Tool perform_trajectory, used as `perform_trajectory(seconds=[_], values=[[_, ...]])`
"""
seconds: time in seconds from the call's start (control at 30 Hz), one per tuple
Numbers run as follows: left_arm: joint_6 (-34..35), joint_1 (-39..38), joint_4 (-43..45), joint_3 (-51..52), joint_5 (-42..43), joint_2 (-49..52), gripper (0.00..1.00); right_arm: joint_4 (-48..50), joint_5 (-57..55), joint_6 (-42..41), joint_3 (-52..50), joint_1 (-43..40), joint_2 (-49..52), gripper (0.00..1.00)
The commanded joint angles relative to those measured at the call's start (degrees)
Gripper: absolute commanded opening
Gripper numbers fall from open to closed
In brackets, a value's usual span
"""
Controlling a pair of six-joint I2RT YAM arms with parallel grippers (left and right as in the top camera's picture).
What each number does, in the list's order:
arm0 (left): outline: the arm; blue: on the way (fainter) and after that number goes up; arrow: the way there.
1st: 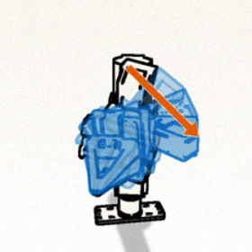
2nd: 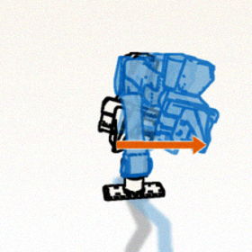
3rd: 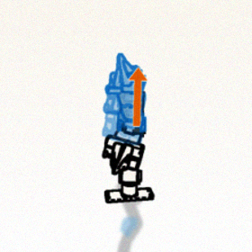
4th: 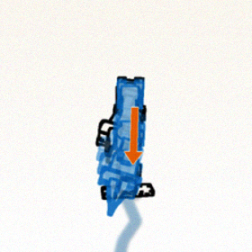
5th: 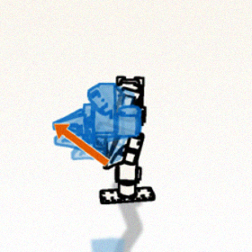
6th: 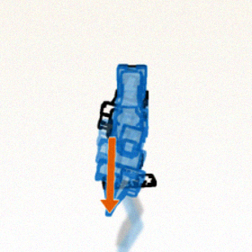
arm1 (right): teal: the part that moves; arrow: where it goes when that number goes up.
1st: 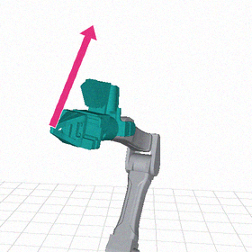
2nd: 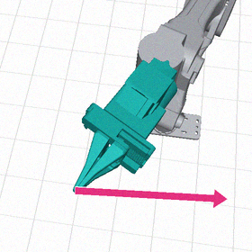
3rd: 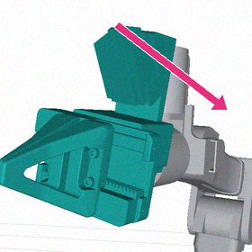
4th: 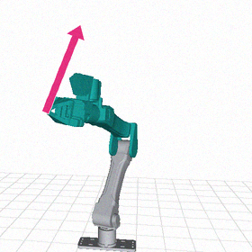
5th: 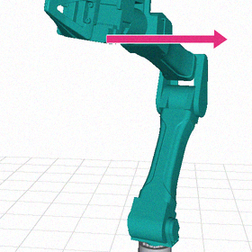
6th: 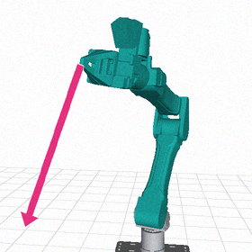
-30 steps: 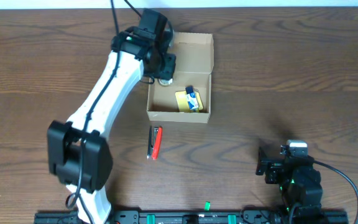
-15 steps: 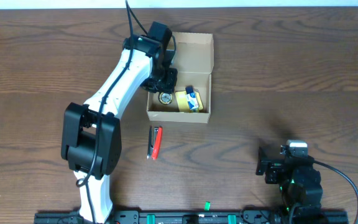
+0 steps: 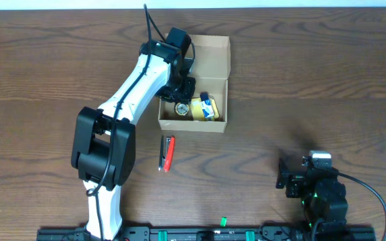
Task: Pack container
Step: 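Carry the tape dispenser right into the box and release it, then move the left gripper down to the red stapler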
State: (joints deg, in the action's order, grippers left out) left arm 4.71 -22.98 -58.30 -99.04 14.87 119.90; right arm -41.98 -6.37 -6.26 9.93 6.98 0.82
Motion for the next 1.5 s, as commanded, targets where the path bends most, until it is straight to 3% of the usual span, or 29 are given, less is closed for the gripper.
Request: perform_trajectory(seconds=[0.0, 0.17, 0.27, 0.43, 0.83, 1.1, 1.3, 1.47], values=[[0.5, 0.0, -0.2, -1.1, 0.2, 1.2, 0.17, -0.2, 0.0, 0.7, -0.6, -0.5, -0.5, 0.99], [0.5, 0.0, -0.2, -1.1, 0.2, 1.2, 0.3, -0.2, 0.0, 0.8, -0.6, -0.5, -0.5, 0.99], [0.5, 0.0, -0.2, -1.1, 0.1, 1.2, 0.47, -0.2, 0.0, 0.8, -0.6, -0.5, -0.5, 0.99], [0.5, 0.0, -0.2, -1.1, -0.3, 1.2, 0.55, -0.2, 0.0, 0.8, -0.6, -0.5, -0.5, 0.99], [1.2, 0.1, 0.7, -3.7, -0.6, 0.7, 0.57, -0.2, 0.0, 0.8, -0.6, -0.5, -0.5, 0.99], [2.0, 0.4, -0.6, -10.2, -3.9, -6.4, 0.62, -0.2, 0.0, 0.8, -0.6, -0.5, -0.5, 0.99], [7.1, 0.6, -9.3, -10.2, -4.6, -12.1, 0.61, -0.2, 0.0, 0.8, -0.6, -0.5, -0.5, 0.99], [12.5, 0.6, -15.5, -9.4, -10.0, -17.0, 0.56, -0.2, 0.0, 0.8, -0.6, -0.5, -0.5, 0.99]])
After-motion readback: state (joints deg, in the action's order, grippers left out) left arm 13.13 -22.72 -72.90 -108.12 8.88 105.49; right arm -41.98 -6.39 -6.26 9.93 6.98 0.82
